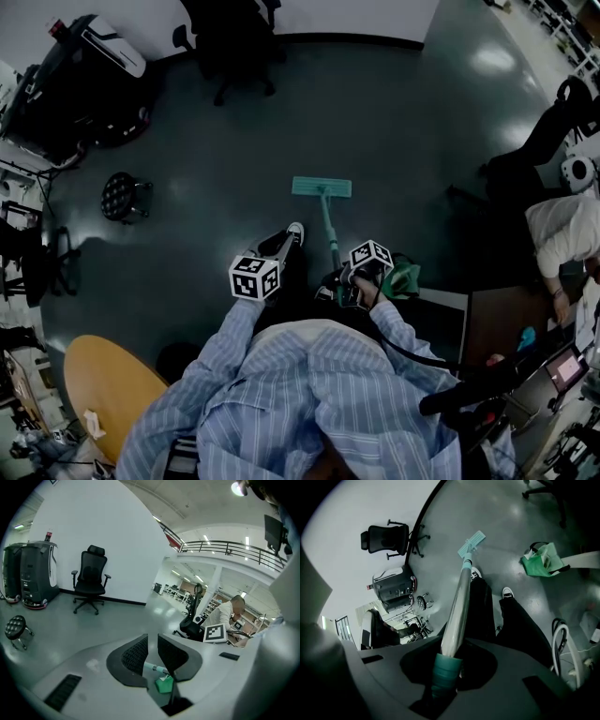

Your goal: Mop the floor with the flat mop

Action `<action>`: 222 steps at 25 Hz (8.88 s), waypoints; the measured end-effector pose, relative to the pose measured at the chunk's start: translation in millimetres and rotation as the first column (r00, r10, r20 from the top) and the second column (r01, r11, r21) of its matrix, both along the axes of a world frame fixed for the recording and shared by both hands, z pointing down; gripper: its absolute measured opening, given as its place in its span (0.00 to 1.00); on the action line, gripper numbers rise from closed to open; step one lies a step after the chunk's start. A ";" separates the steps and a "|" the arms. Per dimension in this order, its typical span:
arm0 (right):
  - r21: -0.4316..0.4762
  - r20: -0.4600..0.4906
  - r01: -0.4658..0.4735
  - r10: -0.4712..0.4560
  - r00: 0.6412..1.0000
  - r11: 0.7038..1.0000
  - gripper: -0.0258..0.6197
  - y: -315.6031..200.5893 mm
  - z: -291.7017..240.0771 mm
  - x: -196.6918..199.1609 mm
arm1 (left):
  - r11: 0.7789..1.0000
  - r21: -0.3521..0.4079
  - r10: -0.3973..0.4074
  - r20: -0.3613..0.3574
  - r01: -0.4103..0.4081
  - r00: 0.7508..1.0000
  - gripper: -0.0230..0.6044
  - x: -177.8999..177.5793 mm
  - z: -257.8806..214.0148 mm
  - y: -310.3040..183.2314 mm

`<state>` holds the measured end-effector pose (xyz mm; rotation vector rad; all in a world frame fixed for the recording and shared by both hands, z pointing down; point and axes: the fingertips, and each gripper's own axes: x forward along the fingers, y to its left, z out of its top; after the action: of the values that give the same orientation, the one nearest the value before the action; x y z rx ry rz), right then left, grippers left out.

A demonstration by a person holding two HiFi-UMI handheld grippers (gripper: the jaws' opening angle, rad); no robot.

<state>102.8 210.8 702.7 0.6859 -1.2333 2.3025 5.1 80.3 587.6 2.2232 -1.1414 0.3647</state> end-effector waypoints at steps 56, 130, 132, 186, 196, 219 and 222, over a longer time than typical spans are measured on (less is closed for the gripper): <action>0.074 -0.148 -0.149 0.159 0.976 0.986 0.13 -686.3 54.3 -15.4 | 0.989 -0.137 0.048 -0.028 -0.051 0.998 0.15 -96.2 67.5 -393.1; -0.010 -0.180 0.115 -0.115 0.977 0.993 0.13 -108.5 21.9 54.9 | 0.983 -0.033 0.179 -0.034 -0.180 0.983 0.15 24.9 22.6 -141.0; -0.007 -0.179 0.106 -0.105 0.978 0.994 0.13 -144.6 20.5 49.2 | 0.984 -0.036 0.175 -0.032 -0.176 0.984 0.15 17.6 21.7 -170.1; 0.039 -0.236 -0.013 0.022 0.971 0.999 0.10 -669.5 77.7 10.9 | 0.993 -0.109 0.037 -0.012 -0.038 0.999 0.15 -76.1 59.1 -450.7; 0.018 -0.173 -0.056 0.058 0.983 0.998 0.10 -510.3 56.9 7.2 | 0.995 -0.062 0.075 -0.027 -0.076 0.997 0.15 -48.3 33.3 -371.8; -0.019 -0.149 -0.026 0.023 0.989 0.999 0.11 -116.1 26.1 41.4 | 0.999 0.007 0.055 -0.059 -0.054 0.997 0.15 16.0 -6.0 -93.4; -0.020 -0.146 -0.017 0.014 0.989 1.000 0.11 -83.0 23.9 42.2 | 0.998 0.013 0.064 -0.051 -0.063 0.997 0.15 19.0 -7.8 -65.8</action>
<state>145.0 127.8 726.7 0.8424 -1.1387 2.2309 24.1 14.5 579.8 2.2692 -1.0506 0.3265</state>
